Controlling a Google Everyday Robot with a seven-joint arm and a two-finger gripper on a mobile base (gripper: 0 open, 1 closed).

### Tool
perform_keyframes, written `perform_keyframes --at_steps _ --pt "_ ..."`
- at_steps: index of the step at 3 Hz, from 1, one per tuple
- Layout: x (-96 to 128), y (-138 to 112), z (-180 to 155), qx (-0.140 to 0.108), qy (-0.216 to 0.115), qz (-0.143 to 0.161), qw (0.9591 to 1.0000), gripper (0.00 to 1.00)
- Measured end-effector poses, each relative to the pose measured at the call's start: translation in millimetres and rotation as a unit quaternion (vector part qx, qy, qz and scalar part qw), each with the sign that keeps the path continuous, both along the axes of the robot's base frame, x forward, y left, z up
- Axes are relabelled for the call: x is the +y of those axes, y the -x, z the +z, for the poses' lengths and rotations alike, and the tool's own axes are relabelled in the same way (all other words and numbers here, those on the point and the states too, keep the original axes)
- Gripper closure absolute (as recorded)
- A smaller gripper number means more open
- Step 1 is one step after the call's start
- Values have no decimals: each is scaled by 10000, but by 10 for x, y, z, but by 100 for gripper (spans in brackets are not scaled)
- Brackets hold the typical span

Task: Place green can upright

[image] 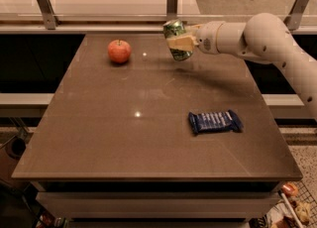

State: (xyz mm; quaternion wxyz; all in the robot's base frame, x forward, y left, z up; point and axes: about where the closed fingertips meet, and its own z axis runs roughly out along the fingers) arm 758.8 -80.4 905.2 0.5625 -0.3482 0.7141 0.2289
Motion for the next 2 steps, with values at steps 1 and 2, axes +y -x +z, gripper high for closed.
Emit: perform_keyframes --at_steps 1,2 --pt "-24 34 -69 -128 -195 -13 9997 100" --pt "-38 55 -120 -186 -291 -29 9994 100"
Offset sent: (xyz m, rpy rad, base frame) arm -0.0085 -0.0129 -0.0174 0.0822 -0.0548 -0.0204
